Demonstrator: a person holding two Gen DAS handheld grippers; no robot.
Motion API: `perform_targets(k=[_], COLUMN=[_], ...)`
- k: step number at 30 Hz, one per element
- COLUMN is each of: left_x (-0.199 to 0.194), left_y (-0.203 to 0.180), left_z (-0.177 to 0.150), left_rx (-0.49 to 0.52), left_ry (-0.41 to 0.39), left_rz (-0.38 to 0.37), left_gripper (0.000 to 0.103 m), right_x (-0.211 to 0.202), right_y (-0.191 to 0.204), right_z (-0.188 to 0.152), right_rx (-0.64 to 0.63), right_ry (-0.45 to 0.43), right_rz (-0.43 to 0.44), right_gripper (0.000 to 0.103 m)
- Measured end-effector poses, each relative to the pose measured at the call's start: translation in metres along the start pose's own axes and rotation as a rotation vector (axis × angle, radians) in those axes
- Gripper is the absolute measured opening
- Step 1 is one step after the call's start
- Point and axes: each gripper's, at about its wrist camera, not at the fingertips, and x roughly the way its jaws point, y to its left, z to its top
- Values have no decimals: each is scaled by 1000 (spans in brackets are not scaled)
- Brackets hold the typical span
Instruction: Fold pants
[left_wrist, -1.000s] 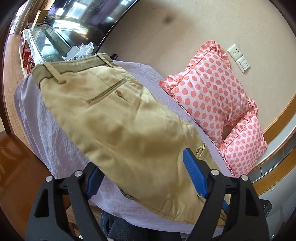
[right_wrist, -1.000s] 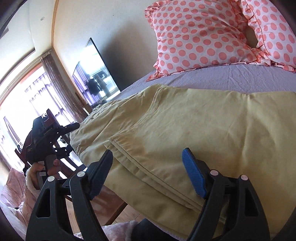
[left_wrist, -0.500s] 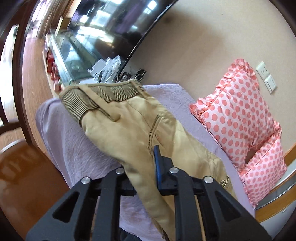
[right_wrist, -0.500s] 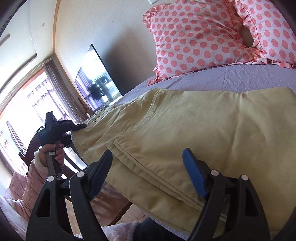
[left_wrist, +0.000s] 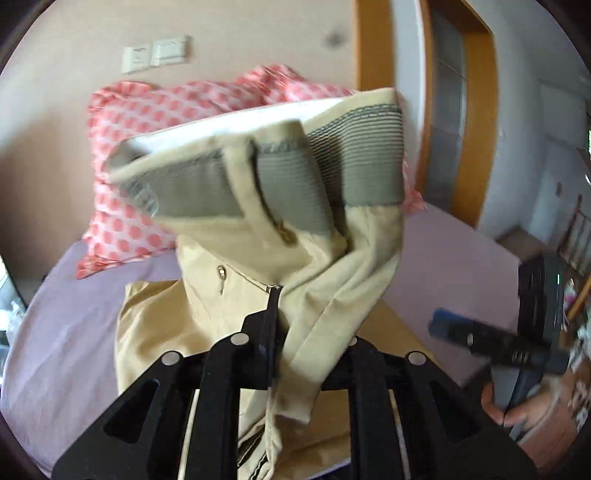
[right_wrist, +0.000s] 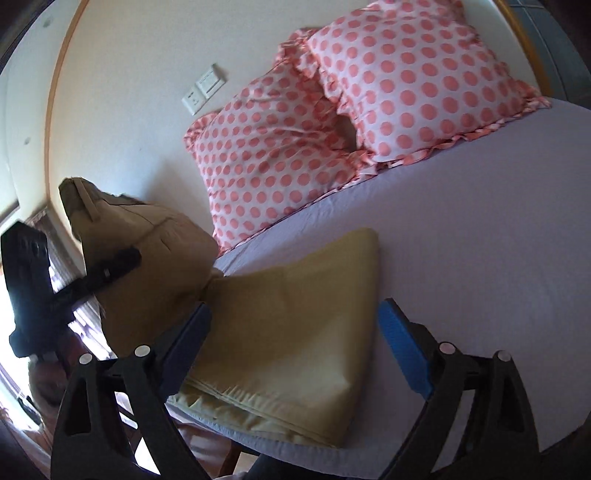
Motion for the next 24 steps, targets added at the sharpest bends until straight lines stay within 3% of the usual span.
perform_targets(k=[4,8,10,12,14,16,19,22,24], left_x=[44,47,37,20,1,-11,-8,16,35], left_y=[-37,-54,-40,-22,7,52,124,166,182], left_z=[-30,-42,-40,-36,-37,-36,-43,-54,-61], left_rx=[47,148,85,-7,-112,-222,-396,-470,-511], left_ry=[175,185,196,195,160,113,120,224,284], left_rz=[-135,-87,-158,-264,-306,-235,-95,-27,-43], left_gripper=[13,18,26,40,56,60,61,60,59], right_x=[-15,-17,-7,8,20,35,54,67,77], right_y=[-34,-46,-44,-40,-36,-37,-42,-38,-39], right_z=[5,16,22,28,29,32,33,37,37], right_rx=[118,174,181,168,147,134,130,103,94], right_ry=[-18,-12,30,86,134,177,237,273,295], right_rz=[-30,16,59,80,69,52,25,17,39], right_gripper=[94,94,94,93,90,83,74,70,53])
